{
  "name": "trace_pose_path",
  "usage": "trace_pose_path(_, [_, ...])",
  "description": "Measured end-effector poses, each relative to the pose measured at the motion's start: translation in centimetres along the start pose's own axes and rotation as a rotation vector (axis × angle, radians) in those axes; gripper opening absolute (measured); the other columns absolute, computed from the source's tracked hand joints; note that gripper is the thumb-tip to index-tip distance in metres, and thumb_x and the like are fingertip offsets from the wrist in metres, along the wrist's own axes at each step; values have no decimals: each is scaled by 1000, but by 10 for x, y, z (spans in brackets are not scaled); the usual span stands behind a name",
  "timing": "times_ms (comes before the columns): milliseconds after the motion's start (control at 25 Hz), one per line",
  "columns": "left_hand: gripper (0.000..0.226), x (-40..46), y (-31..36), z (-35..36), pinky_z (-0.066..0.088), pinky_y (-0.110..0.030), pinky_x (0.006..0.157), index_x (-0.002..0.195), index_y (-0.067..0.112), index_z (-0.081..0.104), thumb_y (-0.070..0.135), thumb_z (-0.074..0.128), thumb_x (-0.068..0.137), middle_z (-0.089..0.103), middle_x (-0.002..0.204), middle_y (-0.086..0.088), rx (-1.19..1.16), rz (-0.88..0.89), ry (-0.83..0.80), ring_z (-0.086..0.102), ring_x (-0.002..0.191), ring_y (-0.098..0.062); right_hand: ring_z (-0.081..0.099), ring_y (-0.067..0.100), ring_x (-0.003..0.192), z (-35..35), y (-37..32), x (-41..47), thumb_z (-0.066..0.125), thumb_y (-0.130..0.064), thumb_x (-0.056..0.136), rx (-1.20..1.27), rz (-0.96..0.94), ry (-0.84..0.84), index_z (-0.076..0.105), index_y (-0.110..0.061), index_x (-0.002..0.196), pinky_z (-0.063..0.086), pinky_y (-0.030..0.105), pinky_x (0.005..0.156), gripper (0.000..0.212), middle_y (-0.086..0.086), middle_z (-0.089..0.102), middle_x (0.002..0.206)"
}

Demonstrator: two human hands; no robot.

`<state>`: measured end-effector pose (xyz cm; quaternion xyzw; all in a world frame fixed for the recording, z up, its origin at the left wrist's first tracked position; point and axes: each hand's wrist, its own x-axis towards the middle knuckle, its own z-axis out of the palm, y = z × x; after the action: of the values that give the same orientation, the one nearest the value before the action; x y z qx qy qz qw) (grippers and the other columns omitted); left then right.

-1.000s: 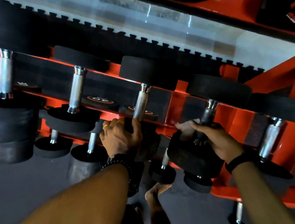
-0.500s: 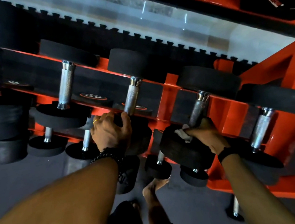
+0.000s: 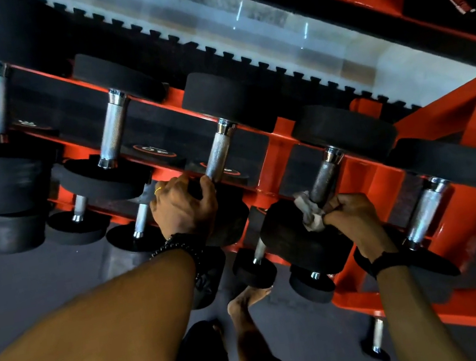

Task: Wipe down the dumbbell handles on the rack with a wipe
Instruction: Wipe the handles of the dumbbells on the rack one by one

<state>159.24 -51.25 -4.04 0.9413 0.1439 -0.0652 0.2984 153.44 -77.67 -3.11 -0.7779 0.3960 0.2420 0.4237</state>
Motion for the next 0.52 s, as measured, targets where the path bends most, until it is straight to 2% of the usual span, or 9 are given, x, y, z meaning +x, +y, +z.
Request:
trace_pose_path(120, [28, -1, 1, 0, 47, -46, 72, 67, 25, 40, 43, 54, 84, 64, 76, -15, -22, 8, 5, 60, 83, -41, 49, 1, 45, 9, 2, -8, 75, 2, 71, 96, -17, 139, 59, -10, 58, 35, 8, 40, 24, -5, 56, 52])
trace_pose_path(200, [28, -1, 1, -1, 47, -47, 72, 67, 25, 39, 43, 53, 84, 63, 75, -15, -21, 9, 7, 60, 83, -41, 55, 11, 54, 14, 2, -9, 75, 2, 72, 200, -49, 269, 62, -14, 62, 42, 12, 44, 22, -2, 62, 59])
trace_pose_path(320, [28, -1, 2, -2, 47, -47, 72, 67, 22, 46, 43, 53, 84, 63, 76, -17, -13, 3, 2, 60, 82, -41, 66, 19, 70, 22, 6, -7, 75, -6, 76, 249, -127, 472, 66, -15, 80, 58, 31, 65, 13, 9, 71, 82])
trace_pose_path(440, [28, -2, 4, -4, 47, -48, 72, 66, 21, 48, 42, 54, 84, 63, 76, -18, -12, 3, 7, 60, 81, -42, 62, 13, 77, 35, 5, -18, 85, -20, 71, 136, -158, 461, 67, -12, 89, 53, 24, 68, 26, 1, 68, 88])
trace_pose_path(520, [30, -3, 4, -5, 48, -48, 72, 66, 17, 52, 41, 54, 84, 63, 76, -19, -9, -12, -3, 61, 80, -42, 64, 19, 80, 42, 5, -23, 85, -14, 69, 49, -203, 466, 69, -14, 85, 51, 29, 71, 22, 3, 70, 87])
